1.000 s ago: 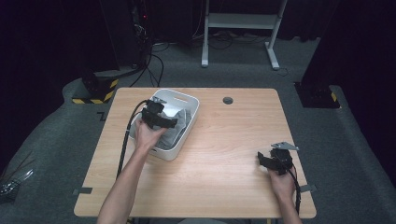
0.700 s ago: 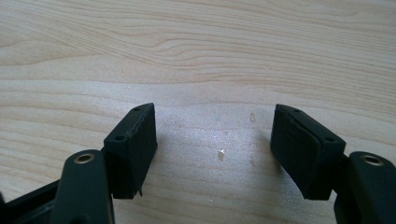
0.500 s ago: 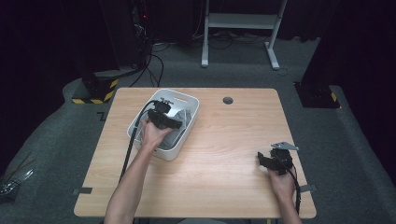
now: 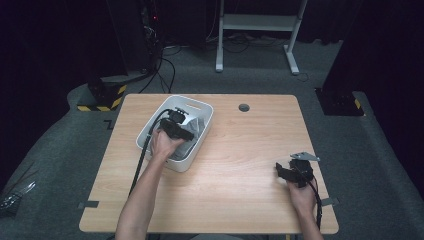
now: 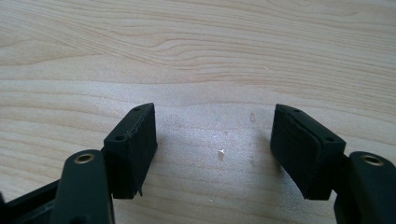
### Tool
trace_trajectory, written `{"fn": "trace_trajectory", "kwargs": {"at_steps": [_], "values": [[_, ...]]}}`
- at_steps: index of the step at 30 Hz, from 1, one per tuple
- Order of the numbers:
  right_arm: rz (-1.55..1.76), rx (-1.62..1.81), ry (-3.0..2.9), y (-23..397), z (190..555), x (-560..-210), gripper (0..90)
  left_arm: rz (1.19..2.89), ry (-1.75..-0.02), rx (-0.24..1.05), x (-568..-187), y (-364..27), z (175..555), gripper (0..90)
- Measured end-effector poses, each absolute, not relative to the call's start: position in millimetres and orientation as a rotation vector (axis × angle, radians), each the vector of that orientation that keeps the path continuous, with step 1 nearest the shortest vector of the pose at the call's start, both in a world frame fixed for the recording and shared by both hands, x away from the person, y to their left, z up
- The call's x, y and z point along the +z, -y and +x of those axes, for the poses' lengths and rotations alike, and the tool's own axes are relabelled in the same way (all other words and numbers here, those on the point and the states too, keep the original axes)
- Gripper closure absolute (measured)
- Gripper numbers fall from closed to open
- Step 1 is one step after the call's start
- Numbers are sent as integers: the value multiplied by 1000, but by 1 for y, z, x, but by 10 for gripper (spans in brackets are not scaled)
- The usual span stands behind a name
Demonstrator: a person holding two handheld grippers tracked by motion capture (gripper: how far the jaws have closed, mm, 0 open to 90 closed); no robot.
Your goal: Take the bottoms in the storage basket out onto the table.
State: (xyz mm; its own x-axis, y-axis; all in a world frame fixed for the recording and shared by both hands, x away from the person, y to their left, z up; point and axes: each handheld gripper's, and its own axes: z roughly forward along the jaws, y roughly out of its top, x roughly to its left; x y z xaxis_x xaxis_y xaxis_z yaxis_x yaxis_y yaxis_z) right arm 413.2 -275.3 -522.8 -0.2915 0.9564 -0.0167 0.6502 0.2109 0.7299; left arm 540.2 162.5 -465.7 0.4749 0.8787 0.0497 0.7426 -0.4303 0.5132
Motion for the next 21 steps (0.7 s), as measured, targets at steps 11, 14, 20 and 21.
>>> {"fn": "trace_trajectory", "kwargs": {"at_steps": [11,14,20,21], "values": [[1486,861,-2020,275,413,-523,316,2350,-1443,388,-475,-162,546,139],[1488,862,-2019,275,413,-523,316,2363,-1451,372,-478,-162,547,150],[1488,861,-2019,275,413,-523,316,2354,-1453,309,-479,-163,547,297],[1488,862,-2019,275,413,-523,316,2359,-1443,296,-479,-163,547,335]]}}
